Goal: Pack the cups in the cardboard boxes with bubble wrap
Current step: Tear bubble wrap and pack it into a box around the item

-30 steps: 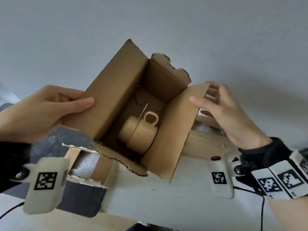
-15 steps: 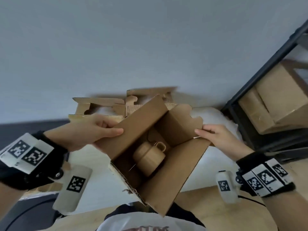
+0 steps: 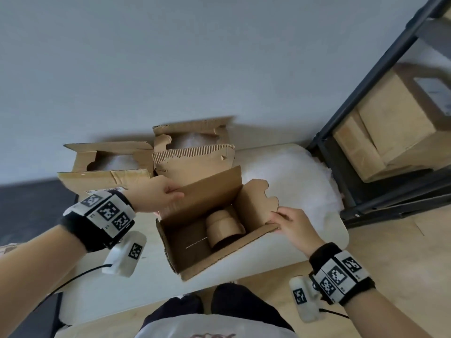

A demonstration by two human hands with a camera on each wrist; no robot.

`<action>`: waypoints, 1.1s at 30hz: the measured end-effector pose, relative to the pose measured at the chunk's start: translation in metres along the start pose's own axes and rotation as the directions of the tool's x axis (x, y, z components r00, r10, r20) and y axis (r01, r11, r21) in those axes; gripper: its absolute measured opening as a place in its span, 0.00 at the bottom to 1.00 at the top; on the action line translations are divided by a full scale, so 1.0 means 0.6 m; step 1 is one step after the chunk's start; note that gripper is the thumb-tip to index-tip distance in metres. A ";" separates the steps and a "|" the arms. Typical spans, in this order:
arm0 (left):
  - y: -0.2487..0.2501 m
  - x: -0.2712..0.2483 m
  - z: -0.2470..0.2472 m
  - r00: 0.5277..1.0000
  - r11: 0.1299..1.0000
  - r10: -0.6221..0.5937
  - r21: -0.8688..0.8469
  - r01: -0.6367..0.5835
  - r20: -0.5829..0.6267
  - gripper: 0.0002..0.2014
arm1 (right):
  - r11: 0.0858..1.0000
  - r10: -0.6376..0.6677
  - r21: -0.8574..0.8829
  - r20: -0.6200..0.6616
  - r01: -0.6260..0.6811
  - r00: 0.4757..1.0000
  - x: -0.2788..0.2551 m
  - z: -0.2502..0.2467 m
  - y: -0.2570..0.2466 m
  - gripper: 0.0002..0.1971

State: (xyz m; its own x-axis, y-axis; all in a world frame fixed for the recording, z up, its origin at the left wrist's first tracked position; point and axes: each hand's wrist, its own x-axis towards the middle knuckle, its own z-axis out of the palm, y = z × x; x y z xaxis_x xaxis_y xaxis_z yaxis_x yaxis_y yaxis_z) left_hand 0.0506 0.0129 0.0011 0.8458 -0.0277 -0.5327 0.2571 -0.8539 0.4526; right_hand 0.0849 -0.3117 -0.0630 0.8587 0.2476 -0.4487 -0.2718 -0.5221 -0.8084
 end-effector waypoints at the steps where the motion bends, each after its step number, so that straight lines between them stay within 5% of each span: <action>1: 0.003 0.009 0.001 1.000 0.998 0.021 0.054 -0.020 -0.010 0.14 | 1.000 -0.001 0.010 -0.011 0.001 1.000 0.002 0.002 0.004 0.14; 6: 0.012 0.041 0.012 0.999 0.995 0.028 0.099 -0.024 -0.039 0.10 | 0.998 0.020 0.064 -0.031 -0.018 0.999 0.011 0.003 0.012 0.12; 11: 0.012 0.032 0.025 0.968 0.978 0.064 0.210 -0.012 -0.241 0.07 | 0.998 0.003 0.058 -0.002 -0.003 1.000 0.028 -0.001 0.008 0.08; 14: 0.014 -0.005 0.040 0.891 0.862 0.327 0.486 -0.144 -0.315 0.20 | 0.999 0.023 0.023 0.021 -0.023 1.000 0.035 -0.006 -0.003 0.05; 17: 0.008 -0.048 0.072 0.846 0.750 0.473 0.617 -0.238 -0.248 0.09 | 0.995 -0.018 -0.101 0.028 0.021 0.999 0.037 -0.012 -0.014 0.07; 20: -0.004 -0.081 0.099 0.970 0.827 0.202 0.555 -0.095 -0.134 0.34 | 0.956 -0.100 -0.275 0.030 0.104 0.995 0.040 -0.021 -0.030 0.17; 25: -0.015 -0.093 0.131 0.983 0.878 -0.061 0.459 0.136 -0.175 0.44 | 0.889 -0.219 -0.398 0.066 0.227 0.974 0.053 -0.027 -0.046 0.22; 29: -0.040 -0.081 0.168 0.981 0.930 -0.095 0.338 0.148 -0.167 0.54 | 0.809 -0.333 -0.501 0.042 0.308 0.942 0.066 -0.035 -0.050 0.41; 33: -0.051 -0.069 0.182 0.975 0.982 -0.129 0.116 0.152 -0.184 0.59 | 0.502 -0.499 -0.688 0.265 0.524 0.825 0.067 -0.037 -0.059 0.22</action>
State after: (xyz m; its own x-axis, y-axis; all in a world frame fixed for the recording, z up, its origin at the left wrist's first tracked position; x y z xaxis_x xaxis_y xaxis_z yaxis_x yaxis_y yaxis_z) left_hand -0.0432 -0.0166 -0.0689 0.8770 0.1785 -0.4461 0.3262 -0.9028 0.2802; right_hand 0.1388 -0.3013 -0.0444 0.7291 0.6810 -0.0681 0.6126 -0.6937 -0.3790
